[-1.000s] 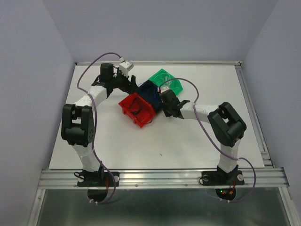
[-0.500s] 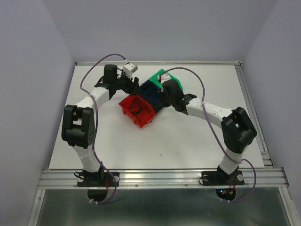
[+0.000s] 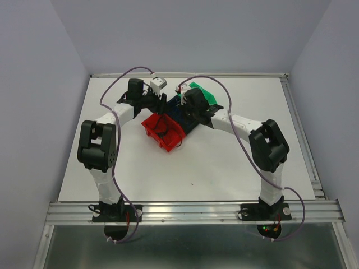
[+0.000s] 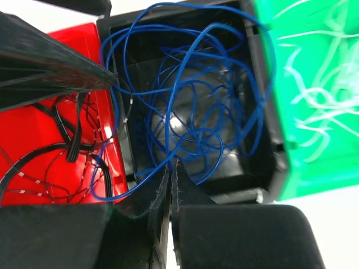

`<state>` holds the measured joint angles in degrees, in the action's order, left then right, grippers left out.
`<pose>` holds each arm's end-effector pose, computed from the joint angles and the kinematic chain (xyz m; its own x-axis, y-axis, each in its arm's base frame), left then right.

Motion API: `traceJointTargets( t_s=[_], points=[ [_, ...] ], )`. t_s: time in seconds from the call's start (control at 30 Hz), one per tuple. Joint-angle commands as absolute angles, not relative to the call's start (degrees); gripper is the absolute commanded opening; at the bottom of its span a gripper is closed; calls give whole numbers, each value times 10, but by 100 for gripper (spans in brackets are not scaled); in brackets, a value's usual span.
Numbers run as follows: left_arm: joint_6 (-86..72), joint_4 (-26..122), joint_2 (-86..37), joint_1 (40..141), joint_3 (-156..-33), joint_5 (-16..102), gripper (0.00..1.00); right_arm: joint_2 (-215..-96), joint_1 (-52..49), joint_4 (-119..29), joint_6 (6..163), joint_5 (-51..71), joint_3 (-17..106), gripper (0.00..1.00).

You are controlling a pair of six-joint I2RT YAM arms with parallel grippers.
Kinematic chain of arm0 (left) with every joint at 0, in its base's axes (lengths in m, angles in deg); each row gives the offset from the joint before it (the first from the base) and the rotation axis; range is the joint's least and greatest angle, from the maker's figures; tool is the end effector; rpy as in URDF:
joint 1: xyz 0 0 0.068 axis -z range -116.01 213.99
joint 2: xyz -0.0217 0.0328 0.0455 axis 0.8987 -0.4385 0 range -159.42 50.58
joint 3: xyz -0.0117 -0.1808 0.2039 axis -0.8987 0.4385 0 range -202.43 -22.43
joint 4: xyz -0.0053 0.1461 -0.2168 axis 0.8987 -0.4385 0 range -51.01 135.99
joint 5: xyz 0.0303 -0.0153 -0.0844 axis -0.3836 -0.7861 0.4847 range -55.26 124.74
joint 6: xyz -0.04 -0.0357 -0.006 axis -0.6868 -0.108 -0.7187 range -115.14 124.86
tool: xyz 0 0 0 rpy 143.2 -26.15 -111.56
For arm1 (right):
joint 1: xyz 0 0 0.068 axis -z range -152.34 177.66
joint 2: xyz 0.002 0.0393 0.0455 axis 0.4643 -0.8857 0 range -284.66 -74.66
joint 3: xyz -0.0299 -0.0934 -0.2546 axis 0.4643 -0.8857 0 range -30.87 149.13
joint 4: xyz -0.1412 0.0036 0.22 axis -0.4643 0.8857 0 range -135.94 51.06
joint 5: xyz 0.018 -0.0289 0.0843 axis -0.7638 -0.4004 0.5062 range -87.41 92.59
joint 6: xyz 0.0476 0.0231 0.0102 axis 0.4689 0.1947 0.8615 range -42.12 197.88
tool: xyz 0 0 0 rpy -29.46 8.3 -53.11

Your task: Untangle the cables

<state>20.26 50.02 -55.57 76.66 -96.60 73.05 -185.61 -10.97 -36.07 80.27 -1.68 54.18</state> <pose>0.4080 -0.1144 0.2404 -0.2532 0.2705 -0.9288 0.8025 0.5950 -0.0455 0.3532 0.2786 0.2430 -0.4801 -0.3306 -0.8125 -0.5558 0.8313 -0.0098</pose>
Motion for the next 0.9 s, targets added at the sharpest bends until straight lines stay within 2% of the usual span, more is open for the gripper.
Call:
traceJointTargets(
  t_s=[0.0, 0.17, 0.33, 0.37, 0.4, 0.6, 0.67, 0.7, 0.77, 0.8, 0.87],
  points=[
    [209, 524, -543, 767, -983, 737, 63, -1900, -93, -362, 821, 42, 590, 3],
    [209, 526, -540, 768, -978, 739, 61, -1953, -72, -360, 842, 47, 634, 0],
    [206, 528, -532, 767, -973, 739, 61, -1984, -70, -330, 862, 29, 665, 2],
    [206, 528, -530, 767, -971, 738, 60, -1981, -70, -329, 867, 29, 663, 14],
    [207, 528, -530, 768, -970, 738, 60, -1975, -70, -329, 868, 30, 660, 23],
    [206, 535, -512, 767, -962, 728, 60, -1889, -76, -317, 873, 29, 652, 52],
    [207, 537, -505, 768, -958, 724, 60, -1866, -78, -309, 872, 14, 648, 58],
    [207, 537, -501, 768, -956, 720, 60, -1848, -80, -298, 872, 13, 648, 67],
    [206, 538, -492, 767, -951, 716, 60, -1831, -85, -289, 871, 9, 637, 77],
    [207, 539, -488, 767, -949, 712, 60, -1822, -88, -285, 870, 6, 631, 86],
    [206, 540, -474, 767, -942, 709, 60, -1796, -89, -278, 872, 3, 617, 95]
  ],
)
